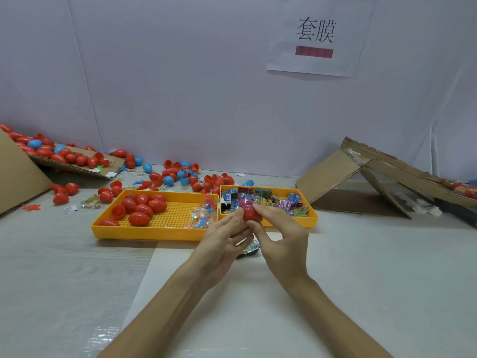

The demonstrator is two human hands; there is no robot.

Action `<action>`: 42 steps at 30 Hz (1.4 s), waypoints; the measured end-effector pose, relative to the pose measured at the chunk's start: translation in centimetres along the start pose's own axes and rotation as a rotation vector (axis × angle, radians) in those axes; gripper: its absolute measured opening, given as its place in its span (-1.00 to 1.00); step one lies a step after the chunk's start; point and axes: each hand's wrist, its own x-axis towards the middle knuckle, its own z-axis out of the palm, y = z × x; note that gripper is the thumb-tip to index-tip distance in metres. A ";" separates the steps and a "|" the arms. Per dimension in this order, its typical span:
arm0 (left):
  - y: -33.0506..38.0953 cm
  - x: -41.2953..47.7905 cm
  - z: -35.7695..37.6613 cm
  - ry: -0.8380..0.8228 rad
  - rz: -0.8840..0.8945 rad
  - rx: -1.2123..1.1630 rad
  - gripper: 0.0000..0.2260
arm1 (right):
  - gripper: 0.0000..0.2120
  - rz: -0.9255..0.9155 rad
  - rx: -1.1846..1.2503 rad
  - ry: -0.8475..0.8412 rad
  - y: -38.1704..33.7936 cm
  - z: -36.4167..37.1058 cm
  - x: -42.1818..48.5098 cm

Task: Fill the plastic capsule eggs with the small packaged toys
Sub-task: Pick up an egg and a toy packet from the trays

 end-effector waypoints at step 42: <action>-0.5 0.1 -0.1 0.254 0.606 0.756 -0.72 | -0.68 0.833 0.812 -0.279 0.4 -0.9 1.8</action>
